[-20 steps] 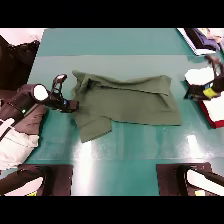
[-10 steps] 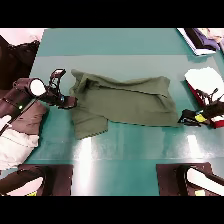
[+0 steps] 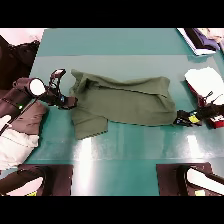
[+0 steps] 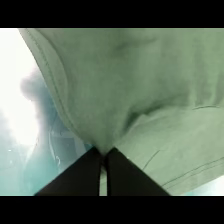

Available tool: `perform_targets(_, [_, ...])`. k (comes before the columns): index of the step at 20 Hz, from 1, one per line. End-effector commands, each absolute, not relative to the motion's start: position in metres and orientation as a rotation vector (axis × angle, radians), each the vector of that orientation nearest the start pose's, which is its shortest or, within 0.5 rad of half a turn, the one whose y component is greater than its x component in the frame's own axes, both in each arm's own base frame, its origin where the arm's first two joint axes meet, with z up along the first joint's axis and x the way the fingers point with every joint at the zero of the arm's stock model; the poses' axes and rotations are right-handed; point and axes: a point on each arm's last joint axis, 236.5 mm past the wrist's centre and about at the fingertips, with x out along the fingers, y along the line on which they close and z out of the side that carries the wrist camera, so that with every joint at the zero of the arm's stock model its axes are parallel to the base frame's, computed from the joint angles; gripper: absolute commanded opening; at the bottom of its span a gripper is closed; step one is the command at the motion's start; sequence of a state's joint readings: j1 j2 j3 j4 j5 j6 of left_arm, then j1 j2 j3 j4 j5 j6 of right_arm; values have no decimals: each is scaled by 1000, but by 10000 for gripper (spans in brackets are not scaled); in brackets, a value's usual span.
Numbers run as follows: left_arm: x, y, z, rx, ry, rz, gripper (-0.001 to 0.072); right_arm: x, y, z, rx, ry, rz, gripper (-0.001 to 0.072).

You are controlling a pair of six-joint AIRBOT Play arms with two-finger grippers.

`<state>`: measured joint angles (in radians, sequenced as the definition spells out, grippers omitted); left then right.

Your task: Fold the shirts.

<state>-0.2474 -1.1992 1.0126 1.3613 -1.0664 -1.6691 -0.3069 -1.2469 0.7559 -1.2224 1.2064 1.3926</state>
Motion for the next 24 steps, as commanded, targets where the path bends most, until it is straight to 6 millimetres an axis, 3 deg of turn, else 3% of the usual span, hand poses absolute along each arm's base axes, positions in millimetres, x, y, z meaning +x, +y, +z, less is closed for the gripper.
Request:
perform_targets(1, [342,-132,-3,-138,1284,-250,27,266,5,-91,421,1572,81,18])
perform_targets(4, [345,-134,10,-130,1277,-261,26,272,4,-66,392,1485,86,18])
perform_targets(7, [364,-140,61,-108,1193,-306,27,285,0,-21,356,1327,80,17])
perform_targets(10, [384,-147,160,-101,949,-360,26,314,-7,62,297,1081,70,17])
perform_targets(12, [382,-146,236,-109,763,-382,27,331,-12,129,270,892,51,17])
perform_targets(14, [365,-141,311,-118,578,-402,27,337,-15,197,239,715,40,17])
perform_targets(17, [322,-131,403,-125,349,-425,27,331,-13,286,187,500,39,17])
perform_targets(20, [278,-121,468,-132,182,-445,27,313,-9,356,140,340,42,17])
perform_targets(24, [220,-132,539,-185,-4,-568,27,271,2,432,83,149,46,17])
